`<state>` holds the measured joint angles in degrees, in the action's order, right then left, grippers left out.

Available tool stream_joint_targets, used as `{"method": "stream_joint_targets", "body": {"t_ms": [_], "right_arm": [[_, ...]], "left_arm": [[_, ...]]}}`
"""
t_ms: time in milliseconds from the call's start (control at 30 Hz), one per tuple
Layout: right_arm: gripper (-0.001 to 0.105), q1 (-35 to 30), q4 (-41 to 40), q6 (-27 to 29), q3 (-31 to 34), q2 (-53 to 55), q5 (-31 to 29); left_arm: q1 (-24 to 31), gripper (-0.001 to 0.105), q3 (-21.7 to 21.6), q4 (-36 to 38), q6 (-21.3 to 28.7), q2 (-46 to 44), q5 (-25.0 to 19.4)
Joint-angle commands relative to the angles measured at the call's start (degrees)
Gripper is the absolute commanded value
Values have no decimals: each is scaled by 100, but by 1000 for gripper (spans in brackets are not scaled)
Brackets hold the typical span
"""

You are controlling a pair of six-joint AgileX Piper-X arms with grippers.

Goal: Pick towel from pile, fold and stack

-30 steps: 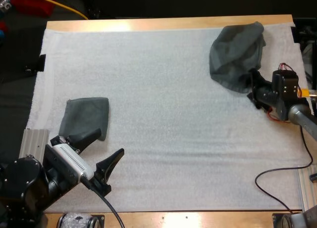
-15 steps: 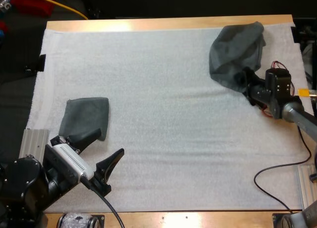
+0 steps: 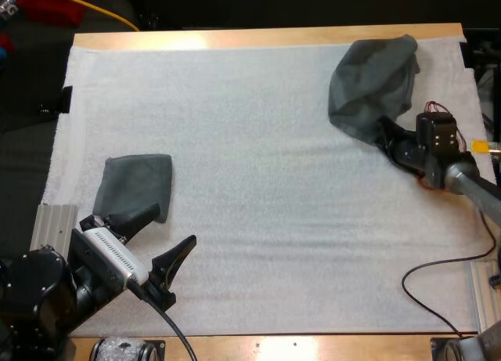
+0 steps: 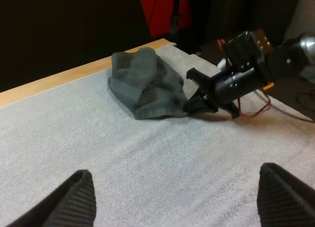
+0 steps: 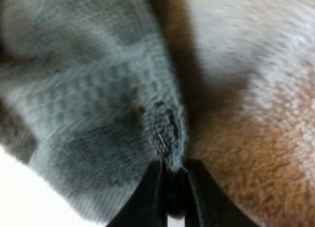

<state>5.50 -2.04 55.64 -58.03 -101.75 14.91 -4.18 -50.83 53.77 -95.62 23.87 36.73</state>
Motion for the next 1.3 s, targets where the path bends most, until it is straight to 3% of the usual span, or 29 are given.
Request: {"method": "stream_joint_targets", "body": {"t_ms": [0, 233, 533, 933, 1133, 1267], "right_arm": [[2, 20, -221, 424, -47, 249, -91], [2, 196, -1281, 2430, -654, 1178, -661], [2, 813, -2386, 3833, -2172, 1501, -1290], [2, 1409, -3765, 5144, -3974, 1490, -2026], [2, 1795, -4481, 5691, -4484, 1490, -2472], [2, 2090, -4890, 5736, -4628, 1507, -2545]], "left_arm": [[-30, 66, -38, 3, -57, 6, 37], [-30, 66, -38, 3, -57, 6, 37], [-30, 66, -38, 3, -57, 6, 37], [-30, 66, -38, 3, -57, 6, 37], [-30, 66, -38, 3, -57, 6, 37], [-30, 66, -38, 3, -57, 6, 37]]}}
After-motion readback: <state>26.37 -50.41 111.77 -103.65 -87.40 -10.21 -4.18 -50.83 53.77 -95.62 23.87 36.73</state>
